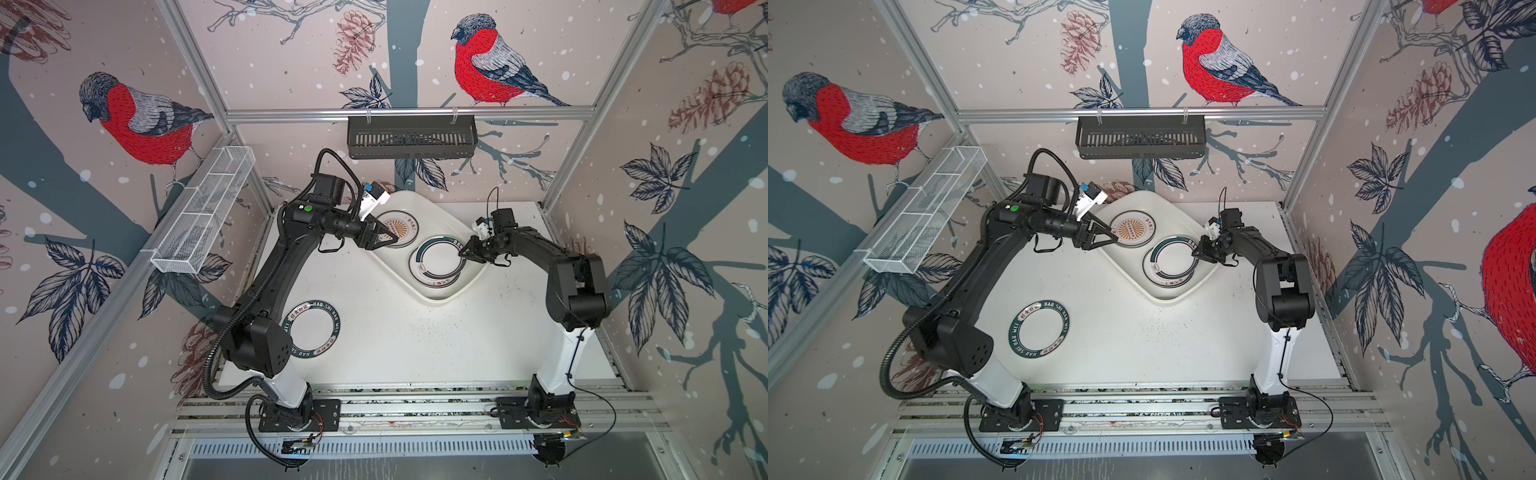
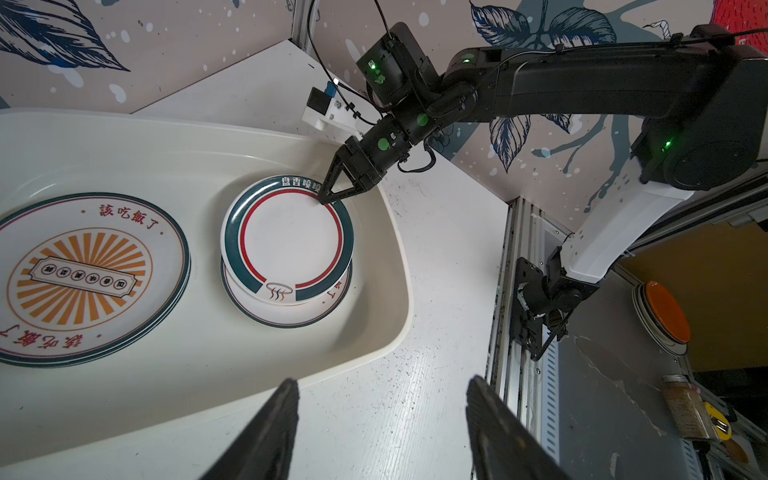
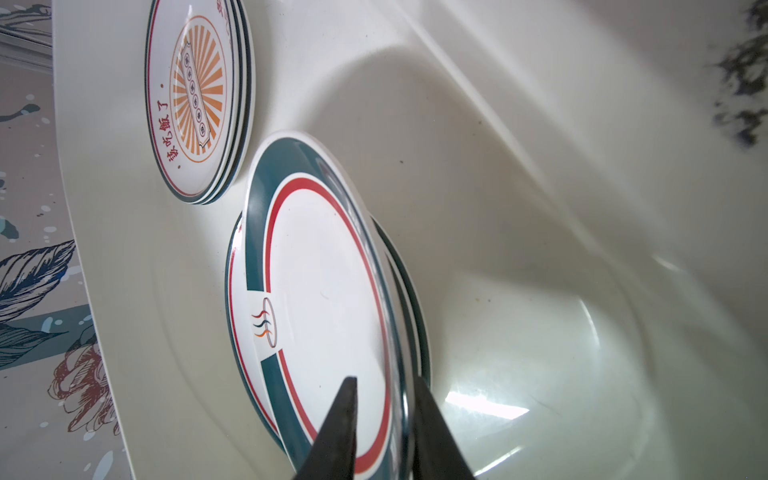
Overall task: Place the plates into the plastic bin on the countertop
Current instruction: 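Lower the green-rimmed plate flat onto the stack in the bin with the right gripper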
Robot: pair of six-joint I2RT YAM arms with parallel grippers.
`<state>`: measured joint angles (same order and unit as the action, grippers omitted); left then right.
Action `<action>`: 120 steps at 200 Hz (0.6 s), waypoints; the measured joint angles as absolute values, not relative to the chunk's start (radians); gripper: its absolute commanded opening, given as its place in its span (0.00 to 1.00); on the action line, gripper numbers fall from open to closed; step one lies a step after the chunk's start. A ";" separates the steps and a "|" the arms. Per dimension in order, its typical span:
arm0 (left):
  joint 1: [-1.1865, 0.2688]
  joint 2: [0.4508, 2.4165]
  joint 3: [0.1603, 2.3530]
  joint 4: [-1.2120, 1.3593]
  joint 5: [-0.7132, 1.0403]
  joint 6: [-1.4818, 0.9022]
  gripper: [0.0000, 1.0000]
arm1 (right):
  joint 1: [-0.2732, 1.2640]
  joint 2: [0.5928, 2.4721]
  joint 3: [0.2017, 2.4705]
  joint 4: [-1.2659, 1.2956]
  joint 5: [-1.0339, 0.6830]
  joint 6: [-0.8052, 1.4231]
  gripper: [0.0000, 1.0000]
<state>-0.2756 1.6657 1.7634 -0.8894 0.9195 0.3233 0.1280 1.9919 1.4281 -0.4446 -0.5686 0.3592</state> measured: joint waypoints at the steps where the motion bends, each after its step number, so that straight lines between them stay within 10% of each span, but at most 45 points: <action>1: -0.276 1.666 1.763 -0.889 0.920 0.323 0.64 | 0.128 1.992 1.428 -0.445 -0.568 0.359 0.25; 120: -0.276 1.673 1.752 -0.902 0.923 0.322 0.64 | 0.145 2.038 1.498 -0.507 -0.515 0.339 0.25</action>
<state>-0.2756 1.6726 1.7523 -0.9020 0.9230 0.3218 0.1448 2.0380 1.4979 -0.5072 -0.5152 0.3393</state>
